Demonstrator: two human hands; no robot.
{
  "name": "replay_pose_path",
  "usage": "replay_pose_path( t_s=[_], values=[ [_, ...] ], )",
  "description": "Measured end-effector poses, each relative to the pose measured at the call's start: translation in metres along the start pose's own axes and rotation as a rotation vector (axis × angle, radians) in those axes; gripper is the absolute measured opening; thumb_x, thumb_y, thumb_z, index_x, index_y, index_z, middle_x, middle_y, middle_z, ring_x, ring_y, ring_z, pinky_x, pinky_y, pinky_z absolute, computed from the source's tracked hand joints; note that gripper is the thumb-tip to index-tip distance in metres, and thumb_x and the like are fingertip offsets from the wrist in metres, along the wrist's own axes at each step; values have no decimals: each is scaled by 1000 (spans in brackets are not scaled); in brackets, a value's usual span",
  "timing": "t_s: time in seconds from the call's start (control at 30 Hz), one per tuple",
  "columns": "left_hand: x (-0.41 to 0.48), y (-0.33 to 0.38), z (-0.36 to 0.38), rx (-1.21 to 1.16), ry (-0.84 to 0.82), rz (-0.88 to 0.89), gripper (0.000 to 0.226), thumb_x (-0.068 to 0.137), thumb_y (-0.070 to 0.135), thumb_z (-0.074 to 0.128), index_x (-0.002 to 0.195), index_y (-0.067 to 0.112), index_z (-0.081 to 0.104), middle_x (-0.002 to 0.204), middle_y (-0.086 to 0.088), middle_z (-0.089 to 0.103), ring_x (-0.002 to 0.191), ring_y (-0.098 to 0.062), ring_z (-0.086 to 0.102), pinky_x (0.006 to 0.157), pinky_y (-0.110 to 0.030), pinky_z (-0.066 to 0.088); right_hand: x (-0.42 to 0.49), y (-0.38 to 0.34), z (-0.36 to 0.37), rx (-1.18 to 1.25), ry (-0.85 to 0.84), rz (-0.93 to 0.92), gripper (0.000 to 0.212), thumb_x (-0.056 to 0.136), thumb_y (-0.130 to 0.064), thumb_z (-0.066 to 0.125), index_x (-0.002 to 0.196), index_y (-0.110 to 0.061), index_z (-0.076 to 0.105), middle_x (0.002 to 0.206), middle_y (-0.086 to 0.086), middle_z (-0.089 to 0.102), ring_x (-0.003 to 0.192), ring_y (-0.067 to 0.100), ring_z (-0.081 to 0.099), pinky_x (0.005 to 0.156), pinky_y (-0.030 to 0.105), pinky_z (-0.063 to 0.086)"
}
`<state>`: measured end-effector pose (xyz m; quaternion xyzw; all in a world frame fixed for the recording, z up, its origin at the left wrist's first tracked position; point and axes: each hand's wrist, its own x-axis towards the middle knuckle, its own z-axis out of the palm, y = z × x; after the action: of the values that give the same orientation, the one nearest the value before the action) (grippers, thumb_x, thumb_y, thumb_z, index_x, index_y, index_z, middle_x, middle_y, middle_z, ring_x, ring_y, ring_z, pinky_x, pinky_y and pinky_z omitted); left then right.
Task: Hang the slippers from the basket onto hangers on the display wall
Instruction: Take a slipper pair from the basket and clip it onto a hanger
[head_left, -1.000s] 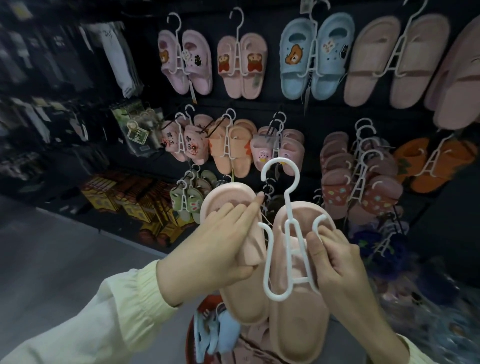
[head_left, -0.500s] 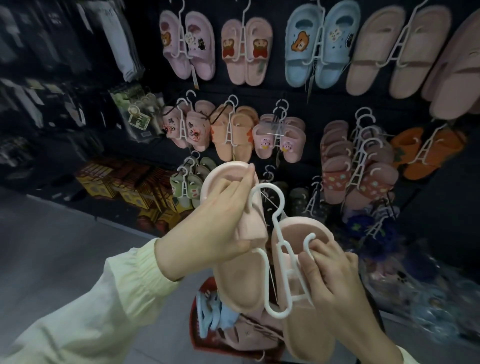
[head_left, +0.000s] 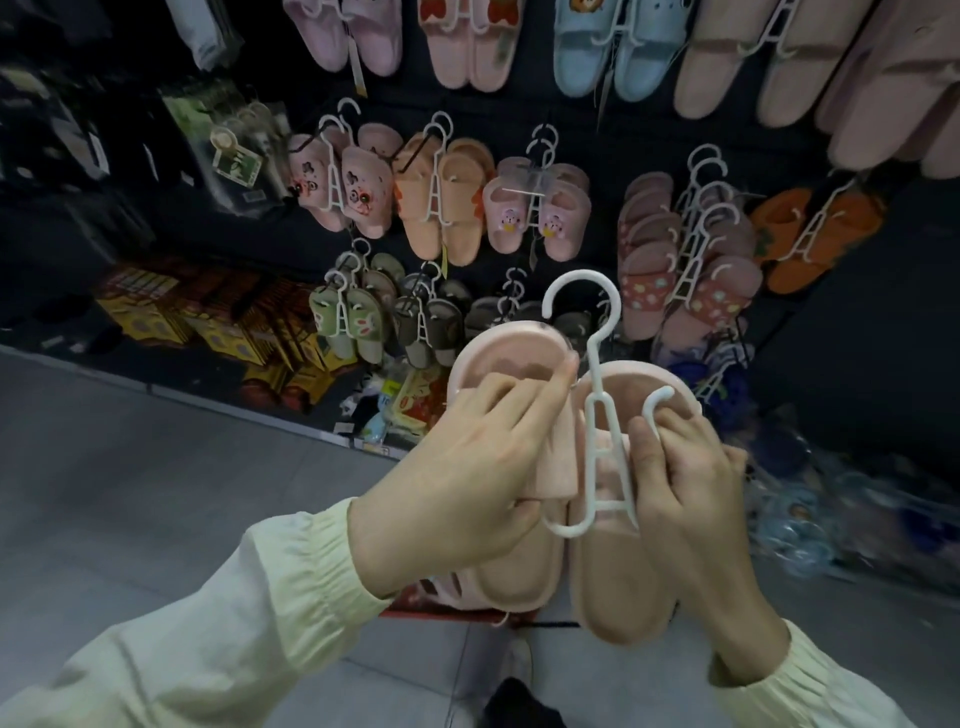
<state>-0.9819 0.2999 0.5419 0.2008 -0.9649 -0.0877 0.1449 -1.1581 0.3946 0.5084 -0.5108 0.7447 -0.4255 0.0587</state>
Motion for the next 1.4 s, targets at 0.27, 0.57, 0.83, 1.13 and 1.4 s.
replay_pose_path(
  t_s=[0.27, 0.57, 0.83, 1.13, 1.4],
  values=[
    [-20, 15, 29, 82, 7, 40, 108, 84, 61, 60, 159, 7, 4, 146, -8, 36, 134, -26, 37, 111, -43, 34, -32, 8, 5, 6, 55, 34, 44, 102, -34, 37, 59, -28, 44, 70, -11, 52, 85, 13, 53, 80, 53, 37],
    [-5, 11, 44, 86, 18, 2, 112, 79, 67, 67, 157, 5, 17, 145, -15, 34, 131, -28, 42, 104, -43, 41, -22, 16, 13, 55, 72, 52, 45, 103, -38, 36, 59, -31, 45, 71, -10, 53, 86, 13, 55, 80, 59, 42],
    [47, -4, 60, 85, -4, -1, 109, 78, 55, 70, 158, 7, 14, 144, -14, 35, 129, -29, 43, 100, -45, 42, 22, 46, 12, 99, 65, 74, 46, 103, -36, 38, 57, -37, 38, 72, -9, 51, 81, 10, 53, 79, 54, 41],
    [139, 3, 68, -8, -20, -10, 112, 74, 51, 75, 159, 11, 13, 144, -9, 30, 125, -24, 42, 103, -41, 44, 97, 102, -33, 115, -37, 68, 44, 98, -43, 32, 56, -35, 40, 74, -10, 52, 78, 9, 51, 76, 37, 30],
    [219, 23, 80, -33, -11, 13, 110, 73, 41, 78, 158, 10, 16, 144, -9, 28, 117, -27, 50, 93, -41, 51, 165, 164, -91, 123, -21, 94, 46, 101, -35, 30, 60, -21, 46, 69, -5, 52, 81, 10, 53, 85, 50, 37]
  ],
)
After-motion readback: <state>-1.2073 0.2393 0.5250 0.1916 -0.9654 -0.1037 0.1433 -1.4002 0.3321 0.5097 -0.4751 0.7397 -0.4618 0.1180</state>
